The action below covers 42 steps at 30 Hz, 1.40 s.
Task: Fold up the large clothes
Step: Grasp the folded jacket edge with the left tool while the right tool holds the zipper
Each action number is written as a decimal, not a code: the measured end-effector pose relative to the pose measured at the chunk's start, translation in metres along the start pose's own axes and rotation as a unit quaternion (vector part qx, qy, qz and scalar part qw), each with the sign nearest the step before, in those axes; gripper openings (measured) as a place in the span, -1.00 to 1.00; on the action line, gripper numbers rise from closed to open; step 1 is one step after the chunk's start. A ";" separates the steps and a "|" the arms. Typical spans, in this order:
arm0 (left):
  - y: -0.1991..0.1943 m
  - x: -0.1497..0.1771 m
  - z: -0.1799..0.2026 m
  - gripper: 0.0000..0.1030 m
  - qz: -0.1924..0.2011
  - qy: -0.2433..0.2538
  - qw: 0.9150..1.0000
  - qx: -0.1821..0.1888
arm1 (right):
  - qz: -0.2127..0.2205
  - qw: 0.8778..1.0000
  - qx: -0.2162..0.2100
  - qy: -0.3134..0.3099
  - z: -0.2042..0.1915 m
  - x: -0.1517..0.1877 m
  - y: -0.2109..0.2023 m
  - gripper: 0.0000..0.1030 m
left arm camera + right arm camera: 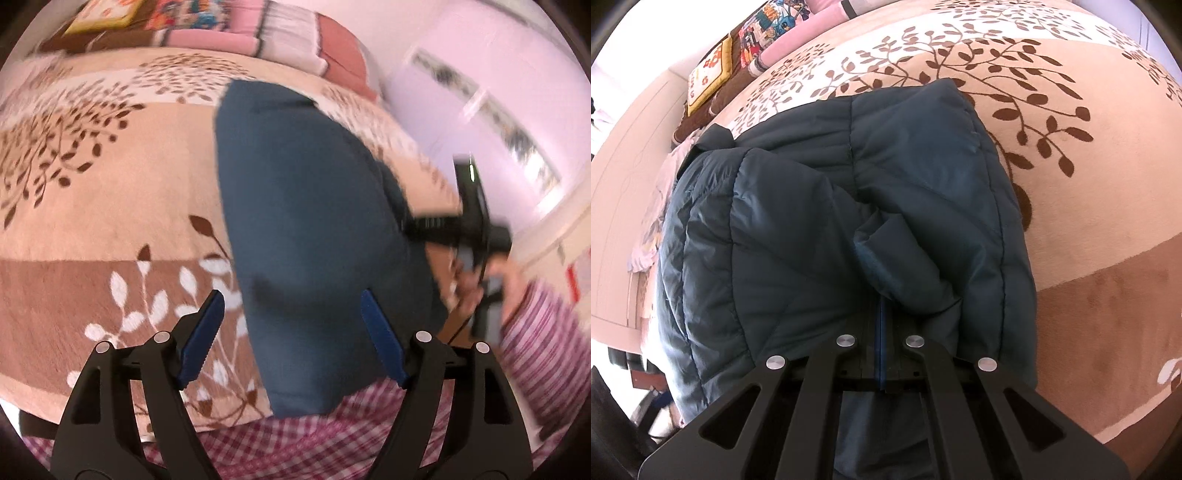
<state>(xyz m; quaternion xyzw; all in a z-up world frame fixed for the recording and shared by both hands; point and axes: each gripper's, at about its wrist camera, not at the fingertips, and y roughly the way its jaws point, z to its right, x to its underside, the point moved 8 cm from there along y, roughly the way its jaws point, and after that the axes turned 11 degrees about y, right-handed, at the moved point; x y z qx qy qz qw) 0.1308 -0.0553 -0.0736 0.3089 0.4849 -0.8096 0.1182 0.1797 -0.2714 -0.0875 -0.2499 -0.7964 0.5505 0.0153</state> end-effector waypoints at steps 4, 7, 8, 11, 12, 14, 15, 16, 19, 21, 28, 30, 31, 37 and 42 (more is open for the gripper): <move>0.009 -0.003 -0.020 0.52 -0.003 -0.072 0.997 0.033 | 0.001 1.000 -0.008 0.002 0.001 0.000 0.000 -1.00; 0.023 0.001 -0.023 0.53 -0.020 -0.082 0.996 0.040 | 0.002 1.000 -0.014 0.003 0.001 0.001 -0.001 -1.00; 0.028 0.002 -0.021 0.53 -0.028 -0.085 0.995 0.046 | 0.002 1.000 -0.016 0.003 0.002 0.001 0.000 -1.00; 0.036 0.003 -0.010 0.53 -0.038 -0.088 0.993 0.075 | 0.003 1.000 -0.018 0.003 0.002 0.002 0.000 -1.00; 0.041 0.004 -0.005 0.54 -0.044 -0.081 0.993 0.076 | 0.002 1.000 -0.020 0.004 0.002 0.002 0.000 -1.00; 0.049 0.004 0.000 0.60 -0.052 -0.068 0.994 0.072 | 0.000 1.000 -0.024 0.010 0.003 0.002 0.000 -1.00; 0.050 0.006 0.002 0.67 -0.053 -0.066 0.994 0.071 | -0.001 1.000 -0.027 0.013 0.003 0.002 0.000 -1.00; 0.055 0.006 0.003 0.72 -0.055 -0.065 0.994 0.066 | -0.001 0.999 -0.031 0.017 0.004 0.002 0.000 -1.00; 0.066 0.009 0.002 0.82 -0.069 -0.053 0.995 0.040 | -0.001 0.999 -0.038 0.024 0.005 0.002 0.000 -1.00; 0.069 0.008 0.006 0.65 -0.070 -0.032 0.997 0.024 | -0.001 0.999 -0.043 0.026 0.005 0.002 0.000 -1.00; 0.069 0.003 0.018 0.30 -0.072 -0.006 0.997 -0.010 | 0.006 0.997 -0.067 0.032 0.003 0.000 -0.016 -1.00; 0.069 0.002 0.019 0.28 -0.070 -0.010 0.997 -0.015 | 0.017 0.997 -0.078 0.023 0.000 0.000 -0.031 -0.98; 0.069 0.002 0.019 0.28 -0.070 -0.011 0.997 -0.016 | 0.028 0.996 -0.082 0.015 -0.001 0.001 -0.043 -0.94; 0.060 0.005 0.011 0.28 -0.072 -0.008 0.997 -0.029 | 0.102 0.991 -0.091 0.015 0.035 0.009 -0.111 0.36; 0.061 0.003 0.014 0.28 -0.077 -0.009 0.996 -0.036 | 0.062 0.993 -0.095 0.043 0.063 0.028 -0.099 0.55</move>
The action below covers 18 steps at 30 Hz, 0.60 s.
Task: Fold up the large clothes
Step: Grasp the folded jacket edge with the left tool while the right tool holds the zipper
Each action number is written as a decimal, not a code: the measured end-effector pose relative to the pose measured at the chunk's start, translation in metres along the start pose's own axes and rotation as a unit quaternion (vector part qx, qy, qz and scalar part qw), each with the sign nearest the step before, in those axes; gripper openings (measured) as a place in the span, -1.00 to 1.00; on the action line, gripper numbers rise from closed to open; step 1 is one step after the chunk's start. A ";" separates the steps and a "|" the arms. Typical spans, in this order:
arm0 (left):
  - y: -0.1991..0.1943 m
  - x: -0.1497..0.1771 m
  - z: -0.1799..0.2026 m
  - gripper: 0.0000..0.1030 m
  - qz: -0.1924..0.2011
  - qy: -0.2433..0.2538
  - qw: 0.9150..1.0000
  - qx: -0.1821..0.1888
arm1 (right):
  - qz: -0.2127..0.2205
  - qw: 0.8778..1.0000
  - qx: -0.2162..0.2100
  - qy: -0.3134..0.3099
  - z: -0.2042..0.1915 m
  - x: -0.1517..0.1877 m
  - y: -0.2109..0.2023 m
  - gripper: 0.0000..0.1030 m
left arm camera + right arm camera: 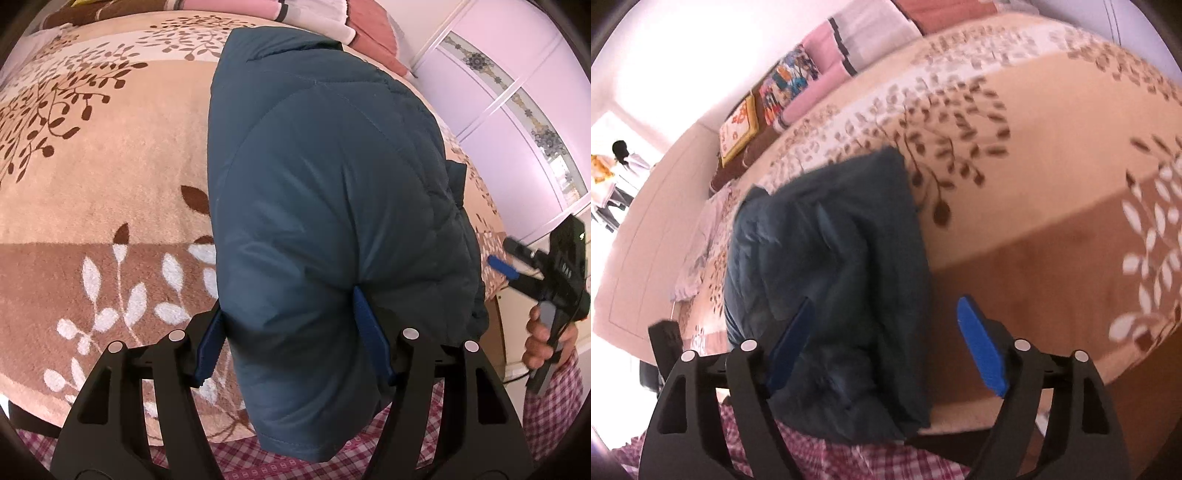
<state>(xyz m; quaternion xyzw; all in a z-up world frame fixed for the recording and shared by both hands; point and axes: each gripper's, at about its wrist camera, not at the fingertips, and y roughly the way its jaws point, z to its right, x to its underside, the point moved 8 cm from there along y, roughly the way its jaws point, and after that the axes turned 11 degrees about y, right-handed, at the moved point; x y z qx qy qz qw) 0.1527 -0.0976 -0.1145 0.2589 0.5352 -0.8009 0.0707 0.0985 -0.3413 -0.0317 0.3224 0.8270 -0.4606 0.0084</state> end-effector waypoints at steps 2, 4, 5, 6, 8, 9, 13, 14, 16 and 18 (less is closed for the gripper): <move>0.000 0.000 -0.001 0.28 -0.002 0.001 1.000 -0.004 | -0.021 1.000 -0.010 0.014 0.006 0.007 0.010 0.57; 0.001 -0.001 -0.003 0.28 -0.004 0.002 1.000 -0.007 | -0.042 0.998 -0.025 0.031 0.007 0.016 0.023 0.57; 0.001 -0.001 -0.004 0.28 -0.005 0.002 1.000 -0.009 | -0.052 0.998 -0.029 0.038 0.006 0.019 0.031 0.57; 0.001 -0.001 -0.004 0.28 -0.005 0.003 1.000 -0.010 | -0.059 0.997 -0.031 0.044 0.007 0.021 0.039 0.58; 0.000 -0.001 -0.004 0.28 -0.006 0.004 1.000 -0.013 | -0.069 0.995 -0.035 0.058 0.009 0.021 0.049 0.58; 0.000 -0.001 -0.004 0.29 -0.007 0.004 1.000 -0.015 | -0.074 0.994 -0.040 0.066 0.009 0.021 0.053 0.60; 0.001 0.000 -0.006 0.29 -0.009 0.001 1.000 -0.017 | -0.094 0.990 -0.056 0.084 0.009 0.022 0.070 0.66; 0.001 0.000 -0.005 0.29 -0.010 0.001 1.000 -0.018 | -0.098 0.990 -0.056 0.087 0.010 0.023 0.072 0.69; 0.001 0.000 -0.005 0.29 -0.010 0.002 1.000 -0.020 | -0.108 0.989 -0.047 0.092 0.016 0.027 0.082 0.75; 0.001 0.000 -0.006 0.29 -0.011 0.003 1.000 -0.021 | -0.110 0.988 -0.053 0.098 0.018 0.030 0.086 0.76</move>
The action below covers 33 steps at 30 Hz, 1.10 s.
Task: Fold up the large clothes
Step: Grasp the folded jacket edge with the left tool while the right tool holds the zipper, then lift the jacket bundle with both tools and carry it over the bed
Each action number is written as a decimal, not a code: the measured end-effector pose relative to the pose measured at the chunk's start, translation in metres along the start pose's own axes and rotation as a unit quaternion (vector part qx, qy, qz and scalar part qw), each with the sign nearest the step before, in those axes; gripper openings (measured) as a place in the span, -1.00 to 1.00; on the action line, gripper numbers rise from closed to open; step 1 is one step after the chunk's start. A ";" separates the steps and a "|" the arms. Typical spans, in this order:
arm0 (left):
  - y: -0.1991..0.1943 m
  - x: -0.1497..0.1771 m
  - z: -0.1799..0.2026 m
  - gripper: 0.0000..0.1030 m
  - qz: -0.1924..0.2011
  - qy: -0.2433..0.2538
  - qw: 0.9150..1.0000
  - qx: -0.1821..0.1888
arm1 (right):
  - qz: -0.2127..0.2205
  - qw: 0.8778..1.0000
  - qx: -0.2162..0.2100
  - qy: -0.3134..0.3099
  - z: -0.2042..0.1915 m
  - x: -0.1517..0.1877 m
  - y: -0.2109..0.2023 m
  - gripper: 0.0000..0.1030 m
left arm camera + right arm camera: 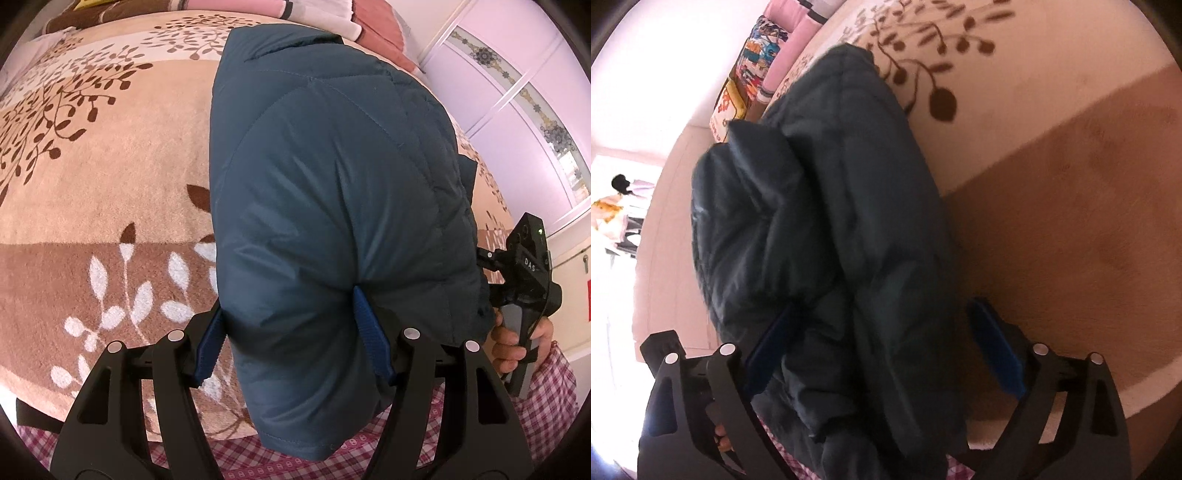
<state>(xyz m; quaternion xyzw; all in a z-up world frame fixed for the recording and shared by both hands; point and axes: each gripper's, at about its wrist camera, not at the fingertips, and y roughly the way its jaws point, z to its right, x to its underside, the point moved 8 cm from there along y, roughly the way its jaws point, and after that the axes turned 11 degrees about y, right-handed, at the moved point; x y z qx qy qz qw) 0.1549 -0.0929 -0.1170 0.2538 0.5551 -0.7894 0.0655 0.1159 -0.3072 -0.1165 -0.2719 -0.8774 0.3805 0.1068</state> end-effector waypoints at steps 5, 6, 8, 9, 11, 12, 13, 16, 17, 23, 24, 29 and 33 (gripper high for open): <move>0.000 -0.002 0.000 0.27 -0.001 0.008 1.000 -0.001 | -0.019 0.999 -0.034 -0.001 -0.004 0.010 0.003 0.09; -0.001 -0.002 0.002 0.24 0.000 0.012 1.000 -0.002 | -0.026 0.998 -0.053 0.011 -0.004 0.012 0.004 0.00; -0.003 -0.002 0.003 0.21 0.004 0.023 1.000 -0.010 | -0.018 0.998 -0.060 0.002 -0.007 0.015 0.002 -0.16; -0.004 -0.003 0.005 0.18 0.006 0.032 0.999 -0.015 | -0.010 0.998 -0.059 -0.007 -0.010 0.016 0.001 -0.23; -0.008 -0.002 0.007 0.13 0.011 0.042 0.999 -0.022 | 0.007 0.998 -0.047 -0.029 -0.016 0.019 -0.003 -0.30; -0.010 -0.003 0.007 0.10 0.015 0.047 0.998 -0.026 | 0.016 0.998 -0.038 -0.043 -0.019 0.021 -0.004 -0.34; -0.011 -0.003 0.007 0.08 0.018 0.051 0.998 -0.028 | 0.026 0.998 -0.029 -0.058 -0.024 0.024 -0.005 -0.35; -0.017 -0.007 0.007 0.00 0.031 0.075 0.996 -0.042 | 0.049 0.995 -0.008 -0.091 -0.036 0.031 -0.009 -0.40; -0.019 -0.008 0.006 -0.02 0.037 0.083 0.995 -0.047 | 0.062 0.992 -0.001 -0.106 -0.042 0.034 -0.011 -0.41; -0.031 -0.024 -0.015 -0.12 0.064 0.092 0.992 -0.064 | 0.096 0.983 0.020 -0.155 -0.075 0.052 -0.011 -0.44; -0.034 -0.028 -0.024 -0.14 0.069 0.087 0.992 -0.066 | 0.099 0.981 0.022 -0.164 -0.083 0.054 -0.009 -0.45; -0.048 -0.045 -0.067 -0.18 0.089 0.072 0.990 -0.088 | 0.096 0.975 0.026 -0.201 -0.111 0.057 0.006 -0.46; -0.058 -0.054 -0.107 -0.21 0.099 0.059 0.987 -0.109 | 0.082 0.971 0.028 -0.221 -0.145 0.052 0.043 -0.46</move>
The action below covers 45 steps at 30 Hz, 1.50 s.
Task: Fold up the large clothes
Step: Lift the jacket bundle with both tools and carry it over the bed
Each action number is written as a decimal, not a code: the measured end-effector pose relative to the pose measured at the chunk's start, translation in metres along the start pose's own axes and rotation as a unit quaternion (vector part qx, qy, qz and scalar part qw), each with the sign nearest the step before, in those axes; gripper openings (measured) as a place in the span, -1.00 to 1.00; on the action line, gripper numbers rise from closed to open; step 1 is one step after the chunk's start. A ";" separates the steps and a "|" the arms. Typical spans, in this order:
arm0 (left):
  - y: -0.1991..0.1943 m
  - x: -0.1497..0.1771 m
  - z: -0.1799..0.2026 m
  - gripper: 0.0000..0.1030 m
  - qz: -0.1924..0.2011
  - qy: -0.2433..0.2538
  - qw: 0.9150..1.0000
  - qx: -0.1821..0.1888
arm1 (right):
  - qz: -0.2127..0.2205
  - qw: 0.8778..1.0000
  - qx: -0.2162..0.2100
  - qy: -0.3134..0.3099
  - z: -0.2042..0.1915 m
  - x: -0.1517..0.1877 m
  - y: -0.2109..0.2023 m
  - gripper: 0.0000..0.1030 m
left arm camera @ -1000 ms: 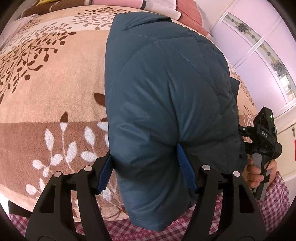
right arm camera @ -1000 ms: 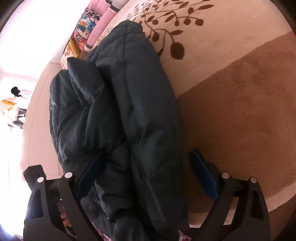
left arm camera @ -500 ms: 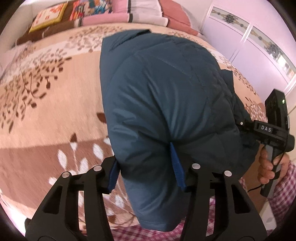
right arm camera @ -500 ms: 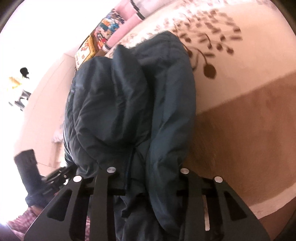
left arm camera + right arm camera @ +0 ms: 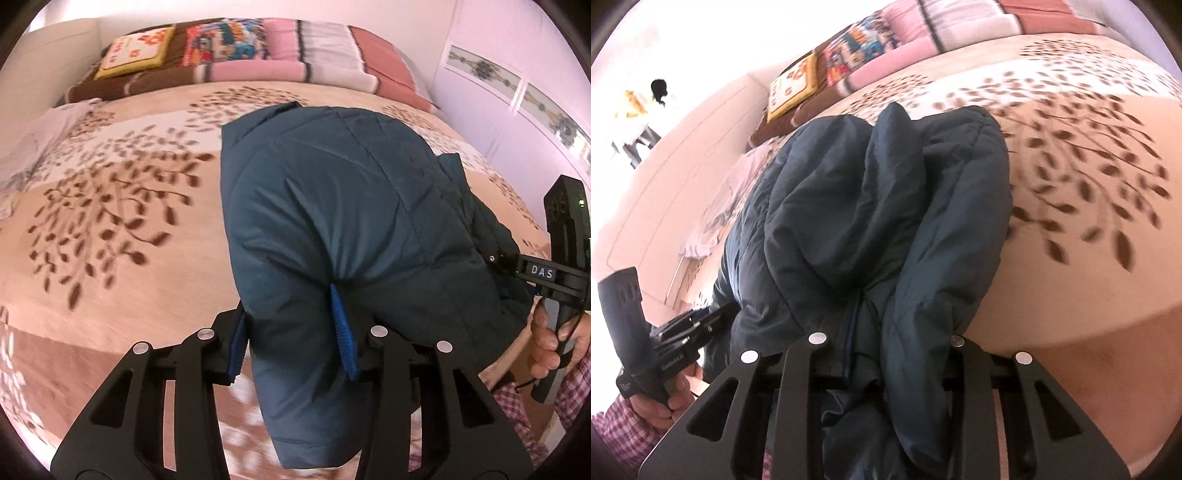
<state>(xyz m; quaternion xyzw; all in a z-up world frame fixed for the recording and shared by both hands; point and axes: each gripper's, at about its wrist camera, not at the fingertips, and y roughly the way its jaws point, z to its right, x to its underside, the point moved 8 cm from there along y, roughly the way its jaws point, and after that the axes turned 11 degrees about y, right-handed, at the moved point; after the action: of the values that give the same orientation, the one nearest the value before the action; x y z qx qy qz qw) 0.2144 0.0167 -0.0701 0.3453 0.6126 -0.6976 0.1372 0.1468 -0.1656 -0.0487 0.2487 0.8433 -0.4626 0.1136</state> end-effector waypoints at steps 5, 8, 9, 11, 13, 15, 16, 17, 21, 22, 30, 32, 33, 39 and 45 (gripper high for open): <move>0.002 -0.001 -0.048 -0.23 0.003 -0.011 1.000 -0.024 | -0.012 1.000 -0.005 -0.017 -0.036 -0.007 0.038 -0.46; 0.003 0.001 -0.067 -0.25 0.005 -0.016 0.999 -0.033 | -0.018 0.999 -0.004 -0.026 -0.054 -0.010 0.057 -0.46; 0.003 0.002 -0.073 -0.25 0.004 -0.018 0.999 -0.034 | -0.021 0.999 -0.004 -0.029 -0.059 -0.010 0.062 -0.46; 0.005 0.005 -0.080 -0.27 0.004 -0.021 0.999 -0.033 | -0.023 0.999 -0.003 -0.034 -0.066 -0.010 0.069 -0.46; 0.005 0.009 -0.081 -0.27 0.003 -0.018 0.999 -0.031 | -0.025 0.999 0.003 -0.040 -0.072 -0.007 0.074 -0.46; 0.006 0.013 -0.078 -0.27 0.006 -0.007 0.999 -0.034 | -0.026 0.999 0.006 -0.038 -0.071 -0.005 0.078 -0.46; 0.006 0.014 -0.078 -0.27 0.007 -0.005 0.999 -0.035 | -0.027 0.999 0.006 -0.034 -0.069 -0.004 0.079 -0.46; 0.006 0.014 -0.077 -0.27 0.007 -0.006 0.999 -0.034 | -0.028 0.999 0.006 -0.028 -0.067 -0.004 0.080 -0.46; 0.007 0.016 -0.079 -0.24 0.007 -0.024 0.999 -0.031 | -0.026 0.999 0.011 -0.014 -0.061 -0.001 0.083 -0.44; 0.008 0.017 -0.079 -0.24 0.007 -0.028 0.999 -0.031 | -0.026 0.999 0.013 -0.013 -0.061 0.000 0.084 -0.43; 0.008 0.021 -0.081 -0.13 -0.007 -0.052 0.997 -0.049 | -0.025 0.999 0.030 0.007 -0.055 0.001 0.083 -0.23; 0.007 0.022 -0.080 -0.11 -0.009 -0.055 0.997 -0.055 | -0.025 0.999 0.035 0.008 -0.055 0.001 0.083 -0.20; 0.007 0.023 -0.080 -0.10 -0.010 -0.057 0.997 -0.057 | -0.024 0.999 0.040 0.009 -0.054 0.001 0.083 -0.15; 0.004 0.024 -0.082 -0.01 -0.015 -0.071 0.996 -0.060 | -0.021 0.998 0.057 0.026 -0.050 0.002 0.080 -0.02; 0.000 0.025 -0.083 0.06 -0.013 -0.081 0.995 -0.056 | -0.026 0.996 0.062 0.050 -0.049 0.000 0.066 0.06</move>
<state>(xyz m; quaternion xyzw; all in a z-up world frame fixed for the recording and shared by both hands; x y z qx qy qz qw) 0.2225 0.1010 -0.0873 0.2717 0.6421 -0.6893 0.1966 0.1831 -0.0953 -0.0700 0.2564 0.8237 -0.5038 0.0433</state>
